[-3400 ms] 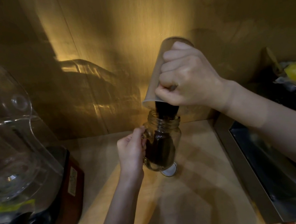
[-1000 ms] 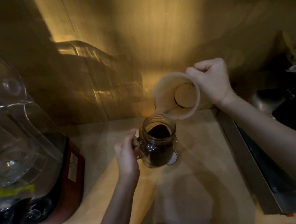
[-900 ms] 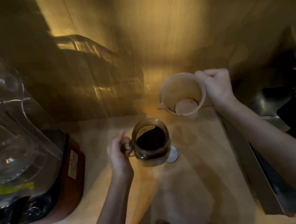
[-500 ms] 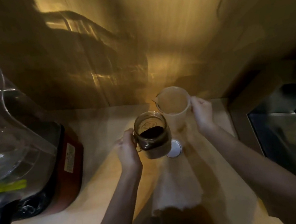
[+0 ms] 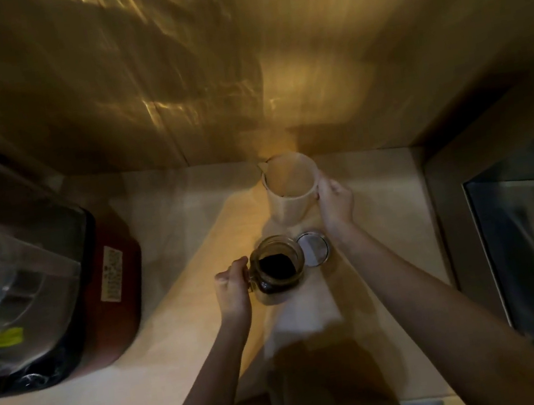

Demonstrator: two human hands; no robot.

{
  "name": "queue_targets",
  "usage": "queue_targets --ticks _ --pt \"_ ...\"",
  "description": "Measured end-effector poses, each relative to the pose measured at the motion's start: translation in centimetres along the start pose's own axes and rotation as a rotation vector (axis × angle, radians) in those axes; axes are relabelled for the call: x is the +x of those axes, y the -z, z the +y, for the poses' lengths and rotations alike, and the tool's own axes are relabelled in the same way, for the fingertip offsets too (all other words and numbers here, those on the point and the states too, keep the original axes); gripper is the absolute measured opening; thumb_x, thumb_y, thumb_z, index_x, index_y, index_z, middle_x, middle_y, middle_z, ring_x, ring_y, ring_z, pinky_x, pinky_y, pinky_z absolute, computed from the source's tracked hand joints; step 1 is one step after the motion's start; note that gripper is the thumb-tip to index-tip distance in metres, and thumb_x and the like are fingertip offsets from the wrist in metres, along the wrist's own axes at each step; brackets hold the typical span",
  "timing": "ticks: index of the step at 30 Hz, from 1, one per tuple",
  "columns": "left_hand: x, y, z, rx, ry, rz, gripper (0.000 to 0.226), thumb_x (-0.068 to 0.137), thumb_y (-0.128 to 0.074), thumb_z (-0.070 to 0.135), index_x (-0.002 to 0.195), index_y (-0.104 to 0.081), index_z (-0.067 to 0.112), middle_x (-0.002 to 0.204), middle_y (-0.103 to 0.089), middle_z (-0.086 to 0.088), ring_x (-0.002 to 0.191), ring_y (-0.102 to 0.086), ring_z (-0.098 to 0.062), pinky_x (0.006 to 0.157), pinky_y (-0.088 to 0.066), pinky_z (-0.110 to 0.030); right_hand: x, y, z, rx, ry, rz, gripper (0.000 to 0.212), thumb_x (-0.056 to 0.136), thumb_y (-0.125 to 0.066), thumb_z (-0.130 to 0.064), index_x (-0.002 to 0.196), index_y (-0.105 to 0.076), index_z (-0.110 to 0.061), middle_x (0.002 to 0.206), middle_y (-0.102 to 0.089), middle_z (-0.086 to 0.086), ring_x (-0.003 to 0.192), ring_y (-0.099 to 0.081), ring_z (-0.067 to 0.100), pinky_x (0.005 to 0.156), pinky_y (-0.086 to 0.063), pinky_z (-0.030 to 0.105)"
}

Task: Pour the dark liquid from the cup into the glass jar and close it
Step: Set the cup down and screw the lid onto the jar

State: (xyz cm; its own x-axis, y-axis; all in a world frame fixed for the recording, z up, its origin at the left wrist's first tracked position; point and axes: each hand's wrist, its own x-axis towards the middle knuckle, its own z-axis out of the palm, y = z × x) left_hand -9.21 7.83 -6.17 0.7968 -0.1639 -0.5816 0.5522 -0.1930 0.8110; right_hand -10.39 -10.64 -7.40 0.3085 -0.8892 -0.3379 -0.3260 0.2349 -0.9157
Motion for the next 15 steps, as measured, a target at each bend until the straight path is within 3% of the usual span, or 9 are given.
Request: queue_targets --ticks 2,5,8,10,12,15 --pt "0.4 -0.1 -0.6 0.008 0.033 0.005 0.035 0.087 -0.049 0.015 0.052 -0.050 0.011 0.032 -0.046 0.009 0.056 -0.042 -0.016 0.058 -0.033 -0.031 0.2 0.2 0.4 -0.045 0.019 0.009 0.052 0.092 -0.051 -0.018 0.042 -0.038 -0.018 0.040 -0.036 -0.006 0.040 -0.032 0.004 0.040 -0.026 0.018" --pt "0.9 -0.2 -1.4 0.017 0.058 0.001 0.035 0.086 -0.050 0.016 0.052 -0.049 0.012 0.035 -0.043 0.009 0.057 -0.036 -0.017 0.058 -0.031 -0.032 0.2 0.7 0.6 -0.142 0.050 -0.017 0.048 0.092 -0.050 -0.016 0.044 -0.044 -0.016 0.045 -0.039 -0.002 0.038 -0.036 0.001 0.042 -0.028 0.016" --pt "1.4 -0.3 -2.0 0.012 0.065 0.001 0.035 0.085 -0.050 0.017 0.050 -0.045 0.013 0.031 -0.038 0.010 0.052 -0.034 -0.015 0.057 -0.029 -0.032 -0.1 1.4 0.5 -0.149 0.045 -0.048 0.030 0.096 -0.047 -0.019 0.071 -0.060 -0.008 0.063 -0.052 0.000 0.060 -0.048 0.004 0.056 -0.036 0.017" --pt "1.4 -0.3 -2.1 0.007 0.070 0.006 0.037 0.085 -0.050 0.019 0.049 -0.043 0.014 0.031 -0.036 0.010 0.043 -0.033 -0.010 0.057 -0.028 -0.032 -0.1 2.3 1.2 -0.115 0.021 0.024 0.022 0.096 -0.045 -0.015 0.088 -0.062 -0.004 0.081 -0.058 0.006 0.077 -0.053 0.018 0.069 -0.038 0.029" --pt "1.4 -0.2 -2.2 0.014 0.062 -0.002 0.041 0.086 -0.049 0.020 0.045 -0.041 0.015 0.031 -0.035 0.010 0.038 -0.032 -0.005 0.058 -0.029 -0.032 -0.5 3.6 2.7 -0.167 0.038 0.059 0.016 0.093 -0.047 -0.007 0.094 -0.061 0.000 0.091 -0.059 0.014 0.086 -0.052 0.021 0.072 -0.035 0.026" --pt "1.3 -0.4 -1.7 0.030 0.047 0.008 0.043 0.086 -0.049 0.018 0.044 -0.040 0.016 0.032 -0.036 0.009 0.045 -0.035 -0.008 0.059 -0.029 -0.032 -1.7 5.0 5.2 -0.432 0.111 -0.201 0.025 0.087 -0.061 -0.006 0.110 -0.058 0.001 0.110 -0.059 0.018 0.099 -0.054 0.027 0.080 -0.041 0.029"
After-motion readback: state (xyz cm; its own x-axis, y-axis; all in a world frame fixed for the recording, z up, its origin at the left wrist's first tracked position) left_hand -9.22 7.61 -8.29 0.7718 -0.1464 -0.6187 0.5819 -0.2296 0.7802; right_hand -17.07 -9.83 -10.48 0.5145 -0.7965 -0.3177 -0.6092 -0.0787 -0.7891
